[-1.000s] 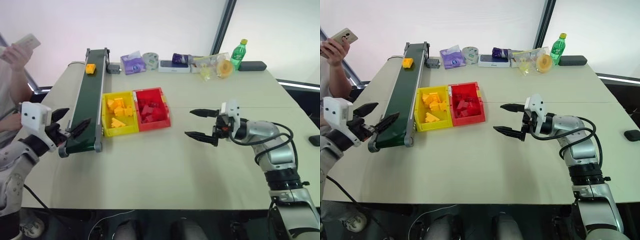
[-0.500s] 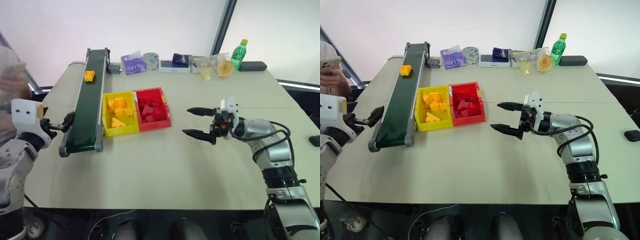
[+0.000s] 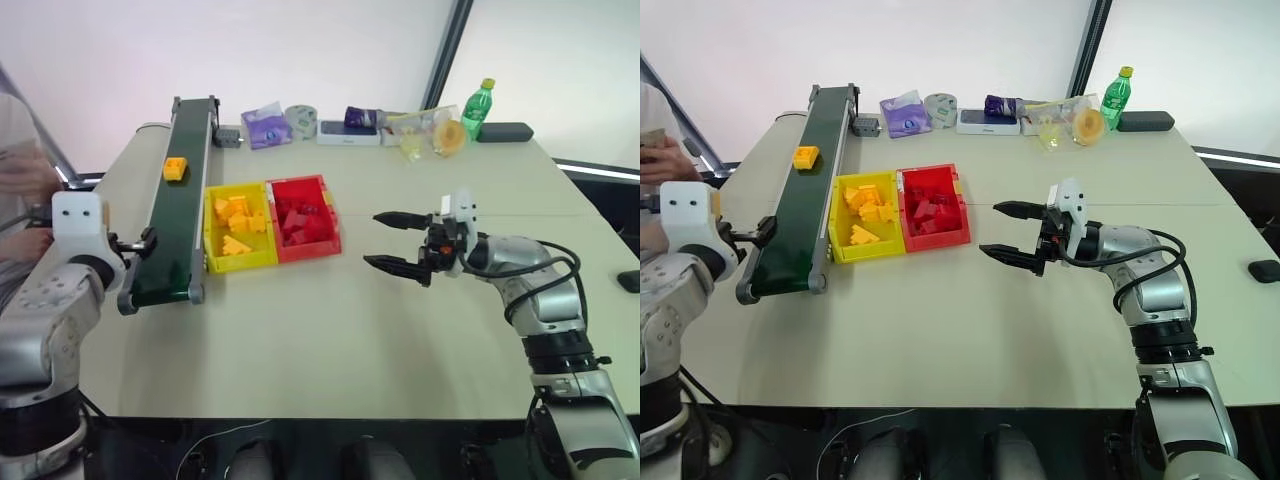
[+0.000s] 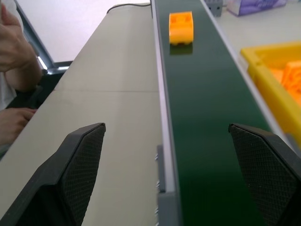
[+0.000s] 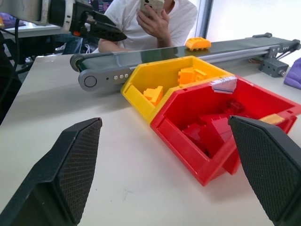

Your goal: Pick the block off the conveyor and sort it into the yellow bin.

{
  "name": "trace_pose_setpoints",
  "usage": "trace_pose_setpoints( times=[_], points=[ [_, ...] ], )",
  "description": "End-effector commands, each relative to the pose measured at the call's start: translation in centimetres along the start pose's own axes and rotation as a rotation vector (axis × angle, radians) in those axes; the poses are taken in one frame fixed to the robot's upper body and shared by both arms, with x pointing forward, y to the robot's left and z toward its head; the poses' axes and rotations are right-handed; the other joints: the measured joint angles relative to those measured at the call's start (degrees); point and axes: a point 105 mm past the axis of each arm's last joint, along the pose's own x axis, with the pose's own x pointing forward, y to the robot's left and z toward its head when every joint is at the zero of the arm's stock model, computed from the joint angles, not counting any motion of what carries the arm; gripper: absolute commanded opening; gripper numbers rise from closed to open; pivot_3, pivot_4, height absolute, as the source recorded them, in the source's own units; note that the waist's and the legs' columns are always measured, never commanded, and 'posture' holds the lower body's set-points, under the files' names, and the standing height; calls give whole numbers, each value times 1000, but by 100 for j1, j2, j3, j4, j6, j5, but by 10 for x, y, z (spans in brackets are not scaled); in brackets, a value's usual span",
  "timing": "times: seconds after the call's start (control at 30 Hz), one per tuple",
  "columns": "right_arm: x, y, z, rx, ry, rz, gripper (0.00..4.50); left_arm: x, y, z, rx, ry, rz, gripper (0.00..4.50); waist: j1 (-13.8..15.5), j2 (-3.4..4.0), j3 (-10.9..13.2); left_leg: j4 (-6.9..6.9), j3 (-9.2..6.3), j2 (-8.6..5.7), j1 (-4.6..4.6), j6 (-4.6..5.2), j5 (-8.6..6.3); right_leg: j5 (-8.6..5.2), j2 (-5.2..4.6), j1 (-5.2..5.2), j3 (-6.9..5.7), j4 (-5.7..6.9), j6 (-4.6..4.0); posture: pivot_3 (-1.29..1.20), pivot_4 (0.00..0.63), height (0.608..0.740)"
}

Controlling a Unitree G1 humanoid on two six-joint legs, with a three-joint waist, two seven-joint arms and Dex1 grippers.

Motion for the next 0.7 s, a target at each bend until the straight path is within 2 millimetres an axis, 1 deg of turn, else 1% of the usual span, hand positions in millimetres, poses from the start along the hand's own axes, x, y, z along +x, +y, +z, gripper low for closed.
trace_pose_setpoints(
  times=[0.03,0.13,0.27,0.7],
  points=[
    [-1,1,14,-62,-28,-2,4500,-3,4,8,6,-31,5,4419,-10,0,0,0,0,0,0,0,0,0,0,0,0,0,0,0,150,740],
    [-2,1,14,-63,-28,-4,4500,-2,6,8,-19,-37,-12,4419,-27,0,0,-3,0,1,1,-1,0,0,4,-2,0,0,0,0,150,740],
    [-3,1,13,-64,-25,-8,4500,-1,7,10,-4,-46,-13,4419,-19,0,0,-2,0,1,1,-1,0,0,2,-2,0,0,0,0,150,740],
    [-5,1,14,-69,-23,-17,4500,4,-5,6,-23,-43,-64,4419,-11,0,0,-1,0,1,0,-1,0,0,1,-1,0,0,0,0,150,740]
  ],
)
